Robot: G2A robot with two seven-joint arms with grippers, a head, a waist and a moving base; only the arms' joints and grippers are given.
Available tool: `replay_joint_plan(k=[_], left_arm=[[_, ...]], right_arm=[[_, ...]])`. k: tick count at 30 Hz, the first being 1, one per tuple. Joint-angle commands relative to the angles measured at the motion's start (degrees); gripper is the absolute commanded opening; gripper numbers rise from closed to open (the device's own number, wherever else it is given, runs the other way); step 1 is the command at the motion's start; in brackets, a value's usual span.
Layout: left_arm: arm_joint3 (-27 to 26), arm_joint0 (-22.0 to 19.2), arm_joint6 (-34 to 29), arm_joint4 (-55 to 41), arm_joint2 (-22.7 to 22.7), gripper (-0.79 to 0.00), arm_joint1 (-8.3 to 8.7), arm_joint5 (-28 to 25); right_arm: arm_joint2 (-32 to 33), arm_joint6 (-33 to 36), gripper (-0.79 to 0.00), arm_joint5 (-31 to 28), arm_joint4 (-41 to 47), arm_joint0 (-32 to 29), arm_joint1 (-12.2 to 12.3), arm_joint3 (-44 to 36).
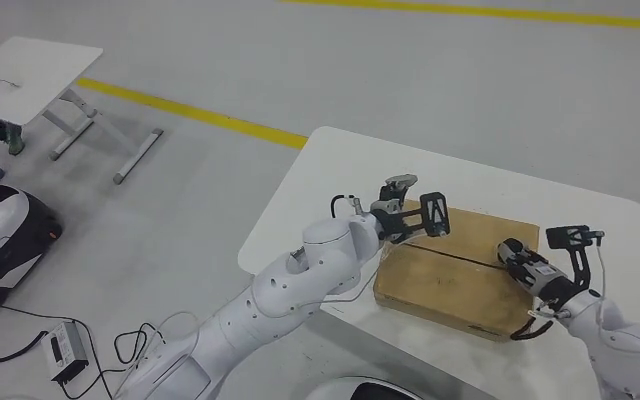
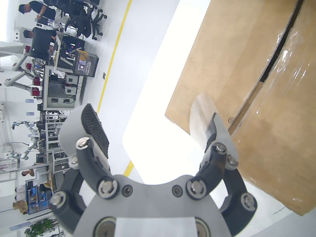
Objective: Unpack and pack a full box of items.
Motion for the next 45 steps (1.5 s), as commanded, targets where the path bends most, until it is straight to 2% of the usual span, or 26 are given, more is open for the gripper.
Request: replay_joint_plan(k=[1, 10, 21, 30, 45], left_arm=[[0.2, -0.7, -0.1, -0.1, 0.7, 0.000, -0.34, -0.1], [1.7, -4.1, -0.1, -0.3, 5.0, 0.000, -2.07, -0.4], [4.7, -8.3, -0.5, -0.2, 11.2, 0.000, -4.99, 0.4], [7.2, -11.8, -1.2, -0.3, 16.5, 0.000, -7.94, 1.0], [8.6, -15.3, -2.7, 0.5, 22.1, 0.000, -12.54, 1.7]], right_arm=[[2.8, 0.0, -0.785, -0.2, 1.0, -1.1, 0.3, -0.8], [13.4, -0.2, -0.785, -0.7, 4.4, -7.0, 1.4, -3.3], [26.8, -1.2, -0.785, -2.9, 8.4, -15.3, 2.3, -3.3], [31.2, -1.6, -0.785, -4.8, 10.7, -18.2, 2.5, -2.2], [33.2, -1.3, -0.785, -7.2, 12.1, -19.1, 2.8, 0.4]])
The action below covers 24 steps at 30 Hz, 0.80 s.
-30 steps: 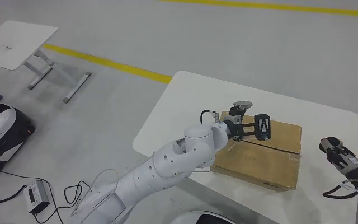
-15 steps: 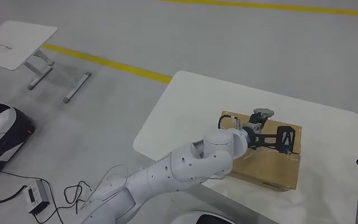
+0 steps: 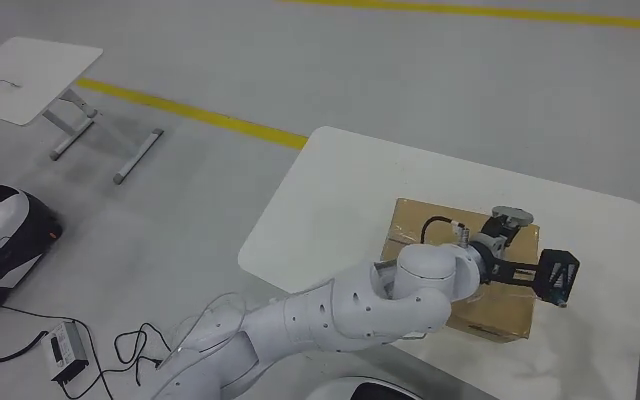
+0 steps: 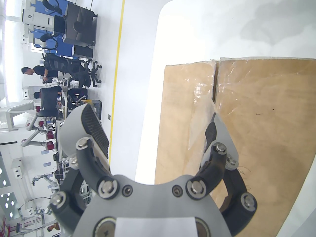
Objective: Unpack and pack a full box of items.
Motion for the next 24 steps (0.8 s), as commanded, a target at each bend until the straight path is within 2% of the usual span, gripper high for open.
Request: replay_joint_plan(k=[1, 9, 14, 18, 23, 24], left_arm=[[0.3, -0.2, -0.2, 0.1, 0.5, 0.000, -0.56, 0.2], [0.9, -0.6, -1.0, 0.0, 1.4, 0.000, -2.50, 0.1], [-0.3, 0.2, -1.8, 0.1, 0.0, 0.000, -2.89, -0.4], [-3.2, 2.4, -3.8, 0.9, -3.4, 0.000, -2.05, -2.5], [-10.0, 8.0, -8.2, 0.4, -11.1, 0.000, -0.01, -6.5], [-11.6, 9.4, -8.7, 0.2, -12.8, 0.000, 0.46, -7.6]], right_arm=[[0.4, 0.1, -0.785, -0.3, 0.2, -0.2, 0.0, 0.2], [1.4, 0.4, -0.785, -1.0, 0.8, -1.0, 0.2, 0.1], [1.2, 0.6, -0.785, -1.4, 0.9, -1.2, 0.2, -0.1], [0.4, 1.6, -0.785, -2.5, 1.4, -0.8, 0.3, -1.5], [-1.9, 3.9, -0.785, -5.3, 2.6, -0.4, 0.4, -4.3], [-2.5, 4.4, -0.757, -6.0, 2.8, -0.3, 0.4, -4.9]])
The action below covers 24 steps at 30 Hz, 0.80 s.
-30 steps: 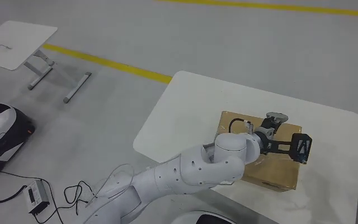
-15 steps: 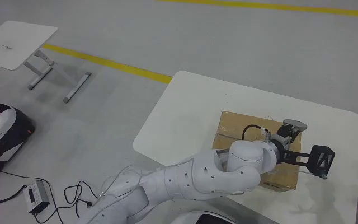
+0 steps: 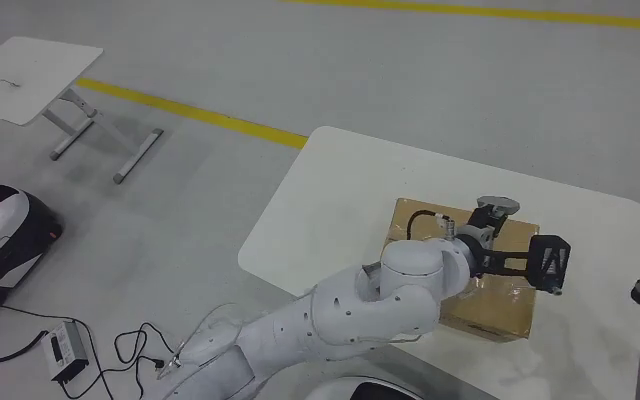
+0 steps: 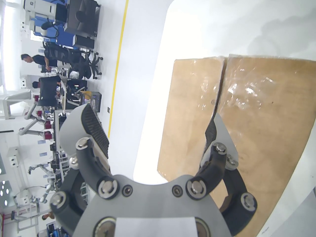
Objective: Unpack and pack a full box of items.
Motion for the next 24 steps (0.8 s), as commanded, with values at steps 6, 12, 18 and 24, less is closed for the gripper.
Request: replay_joint_plan(k=[6, 12, 18, 24], left_arm=[[-12.0, 11.0, -2.7, 1.6, -12.5, 0.000, 3.29, -7.1], [-17.8, 19.6, -2.9, 2.3, -21.1, 0.000, 5.05, -9.1], [-18.8, 25.7, -2.1, 1.8, -27.7, 0.000, 5.98, -7.2], [-18.8, 29.4, -0.6, -1.0, -33.5, 0.000, 6.65, -6.6]], right_arm=[[-4.6, 5.3, -0.268, -6.5, -0.4, 0.5, 0.3, -4.6], [-10.0, 10.2, -0.062, -10.8, -2.9, 2.4, 0.7, -7.3], [-17.4, 12.2, -0.068, -11.2, -5.7, 6.1, 0.7, -9.1], [-27.1, 11.4, -0.117, -5.8, -13.8, 13.4, -0.1, -8.0]])
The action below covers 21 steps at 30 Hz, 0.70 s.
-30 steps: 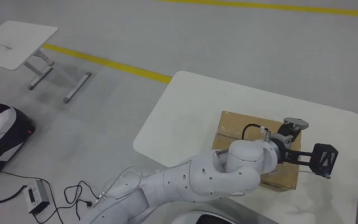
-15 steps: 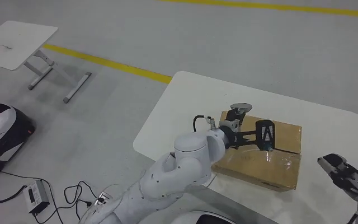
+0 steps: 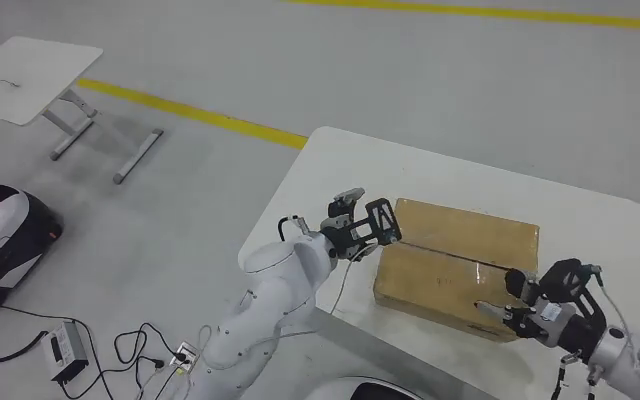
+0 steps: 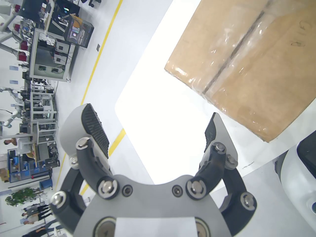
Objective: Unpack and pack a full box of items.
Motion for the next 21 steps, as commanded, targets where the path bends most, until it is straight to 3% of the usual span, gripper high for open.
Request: replay_joint_plan(k=[1, 8, 11, 14, 15, 17, 18, 21], left_arm=[[-0.2, 0.8, 0.6, -0.2, -1.2, 0.000, 0.20, -0.2], [-0.3, 2.0, 2.3, -0.7, -2.9, 0.000, 0.70, -0.7], [0.0, 2.1, 2.9, -0.9, -3.2, 0.000, 0.88, -1.0], [0.2, 2.1, 3.3, -1.2, -3.5, 0.000, 1.04, -1.3], [0.3, 2.1, 3.4, -1.3, -3.5, 0.000, 1.10, -1.4], [0.5, 2.0, 3.7, -1.4, -3.4, 0.000, 1.19, -1.6], [0.6, 1.9, 3.9, -1.5, -3.4, 0.000, 1.24, -1.7], [1.0, 1.6, 4.2, -1.7, -3.1, 0.000, 1.37, -2.1]], right_arm=[[-3.7, -0.9, -0.154, 2.3, -3.4, 3.0, -0.4, 1.0], [-14.9, -2.9, -0.219, 7.8, -10.8, 11.7, -2.1, 6.3], [-18.6, -3.1, -0.292, 9.1, -13.7, 14.4, -2.7, 8.4], [-21.2, -4.2, -0.437, 11.3, -16.7, 16.3, -3.3, 10.2], [-21.8, -4.5, -0.533, 12.0, -17.2, 16.7, -3.5, 10.6], [-22.5, -4.8, -0.606, 13.3, -18.5, 17.3, -3.7, 11.1], [-22.7, -5.0, -0.696, 13.9, -19.1, 17.5, -3.8, 11.2], [-22.8, -5.3, -0.785, 14.5, -21.2, 17.7, -3.9, 10.9]])
